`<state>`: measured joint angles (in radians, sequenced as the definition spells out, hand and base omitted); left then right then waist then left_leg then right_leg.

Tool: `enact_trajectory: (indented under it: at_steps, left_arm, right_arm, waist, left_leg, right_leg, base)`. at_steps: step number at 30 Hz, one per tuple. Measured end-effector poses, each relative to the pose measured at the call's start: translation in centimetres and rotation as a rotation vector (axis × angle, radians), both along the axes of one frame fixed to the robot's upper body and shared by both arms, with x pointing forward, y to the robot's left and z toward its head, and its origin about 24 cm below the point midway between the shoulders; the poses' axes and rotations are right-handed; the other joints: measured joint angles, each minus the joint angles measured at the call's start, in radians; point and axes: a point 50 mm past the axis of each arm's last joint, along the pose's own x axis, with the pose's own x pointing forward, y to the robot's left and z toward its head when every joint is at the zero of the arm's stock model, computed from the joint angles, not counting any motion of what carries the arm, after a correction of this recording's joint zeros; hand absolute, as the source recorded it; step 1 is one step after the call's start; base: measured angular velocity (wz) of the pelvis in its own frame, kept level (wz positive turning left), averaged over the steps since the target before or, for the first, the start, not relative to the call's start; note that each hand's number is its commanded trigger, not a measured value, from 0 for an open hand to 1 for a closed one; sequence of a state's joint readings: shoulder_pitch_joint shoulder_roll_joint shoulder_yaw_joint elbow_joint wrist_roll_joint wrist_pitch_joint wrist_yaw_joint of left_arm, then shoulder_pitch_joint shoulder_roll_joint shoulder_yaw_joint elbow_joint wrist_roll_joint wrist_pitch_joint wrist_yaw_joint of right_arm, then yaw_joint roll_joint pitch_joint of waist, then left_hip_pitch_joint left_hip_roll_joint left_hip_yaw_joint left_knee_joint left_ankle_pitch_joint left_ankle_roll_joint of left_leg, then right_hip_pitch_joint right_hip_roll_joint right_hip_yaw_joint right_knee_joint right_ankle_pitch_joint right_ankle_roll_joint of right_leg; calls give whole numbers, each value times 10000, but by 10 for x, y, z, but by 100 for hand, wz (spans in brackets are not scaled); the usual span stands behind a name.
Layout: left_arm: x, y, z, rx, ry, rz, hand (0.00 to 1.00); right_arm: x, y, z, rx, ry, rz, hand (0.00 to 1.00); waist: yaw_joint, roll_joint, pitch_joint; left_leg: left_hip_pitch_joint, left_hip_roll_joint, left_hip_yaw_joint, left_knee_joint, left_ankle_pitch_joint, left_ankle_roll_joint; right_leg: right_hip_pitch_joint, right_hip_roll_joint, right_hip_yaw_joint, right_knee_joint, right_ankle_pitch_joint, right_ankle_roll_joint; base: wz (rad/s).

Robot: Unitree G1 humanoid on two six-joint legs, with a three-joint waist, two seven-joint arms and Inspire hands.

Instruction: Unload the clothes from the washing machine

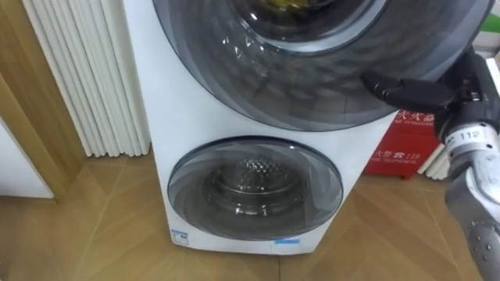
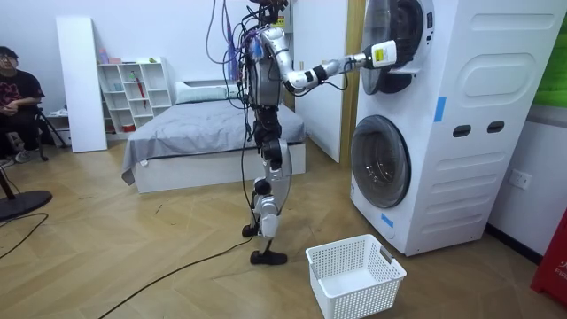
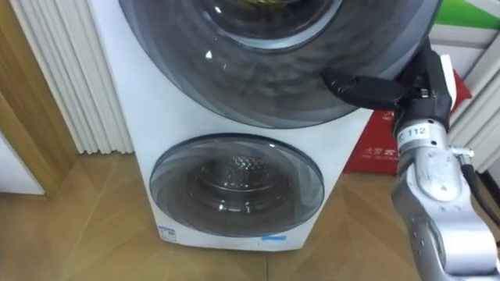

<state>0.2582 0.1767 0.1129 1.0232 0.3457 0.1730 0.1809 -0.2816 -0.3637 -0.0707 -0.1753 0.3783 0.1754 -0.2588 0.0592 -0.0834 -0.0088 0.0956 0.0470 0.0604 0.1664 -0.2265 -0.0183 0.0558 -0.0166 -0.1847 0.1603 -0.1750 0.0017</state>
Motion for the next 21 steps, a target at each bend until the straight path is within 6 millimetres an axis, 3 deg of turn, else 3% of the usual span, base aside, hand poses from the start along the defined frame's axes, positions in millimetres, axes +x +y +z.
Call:
enact_trajectory:
  at_steps: [4, 7, 8, 11, 18, 19, 21]
  left_arm:
    - [2, -3, -1, -56, 26, -493, 0]
    - [6, -7, -2, -133, -116, -843, 0]
    - [7, -9, -2, -158, -168, -940, 0]
    - [4, -9, -3, -83, -59, -1038, 0]
    - [-1, -12, -4, -203, -42, -1071, 0]
    - [-3, -12, -4, -220, 36, -1048, 0]
    - [-3, -15, -4, -321, 18, -1034, 0]
  right_arm:
    - [-22, 16, -13, -27, -3, 766, 0]
    - [-28, 21, -22, 287, -9, 1050, 0]
    - [-31, 21, -26, 317, -46, 1120, 0]
    - [-33, 28, -32, 438, 2, 1622, 0]
    - [-40, 32, -47, 427, 552, 2473, 0]
    - [-44, 33, -53, 337, 790, 2654, 0]
    - [-48, 35, -61, 131, 1113, 2794, 0]
  waist:
    - [-61, 73, -33]
    - [-293, 43, 9]
    - [-291, 153, 50]
    - [-319, 190, 78]
    - [-516, 302, 68]
    - [-517, 346, 59]
    - [-598, 750, 195]
  left_leg:
    - [383, 21, -44, 89, 0, 0]
    - [434, -2, 232, 385, -3, -4]
    - [630, 52, 251, 229, -2, -4]
    - [749, 115, 192, -31, -2, -4]
    - [734, 121, 203, -43, -2, -4]
    - [797, 149, 129, -1, -2, -4]
    - [1097, 511, -461, -63, 38, 19]
  right_leg:
    - [387, 19, 214, 21, 0, 0]
    - [682, -71, 482, -12, 3, -4]
    - [705, 37, 444, 49, 2, -3]
    - [617, 123, 327, 54, 3, -4]
    - [615, 121, 400, 108, 4, -5]
    - [601, 120, 317, 290, 4, -5]
    - [-101, 343, 118, 1668, -199, -89]
  base:
    - [-11]
    - [9]
    - [6]
    - [-18]
    - [6]
    - [0]
    - [-18]
